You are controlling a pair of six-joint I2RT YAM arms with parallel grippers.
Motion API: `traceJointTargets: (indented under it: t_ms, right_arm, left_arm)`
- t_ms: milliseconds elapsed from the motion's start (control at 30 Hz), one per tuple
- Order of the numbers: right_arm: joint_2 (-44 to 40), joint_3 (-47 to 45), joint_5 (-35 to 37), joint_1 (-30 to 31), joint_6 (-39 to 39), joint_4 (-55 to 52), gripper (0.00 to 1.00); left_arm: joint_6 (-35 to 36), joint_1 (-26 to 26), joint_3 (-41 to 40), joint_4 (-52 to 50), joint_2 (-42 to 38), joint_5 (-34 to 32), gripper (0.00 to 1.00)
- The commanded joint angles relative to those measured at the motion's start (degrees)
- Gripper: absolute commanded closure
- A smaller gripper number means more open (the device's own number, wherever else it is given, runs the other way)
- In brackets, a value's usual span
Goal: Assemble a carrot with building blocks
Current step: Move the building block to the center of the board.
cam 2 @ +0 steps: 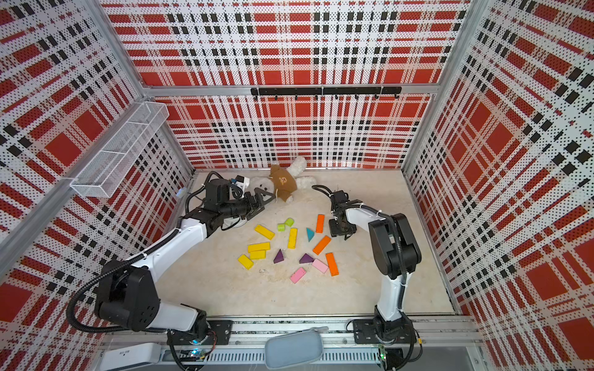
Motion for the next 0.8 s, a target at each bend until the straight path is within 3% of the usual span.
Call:
traceJointTargets:
  t_ms: [0, 767]
  right_arm:
    - [1.1, 1.7, 1.0, -0.3, 0.2, 0.2, 0.39]
    - [-0.4, 0.7, -0.4, -0.4, 4.3, 2.1, 0.54]
  left_arm:
    - [-0.6, -0.3, -0.2, 1.2, 0.2, 0.5, 0.00]
    - [-0.5, -0.7, -0.2, 1.3, 0.3, 0.5, 0.01]
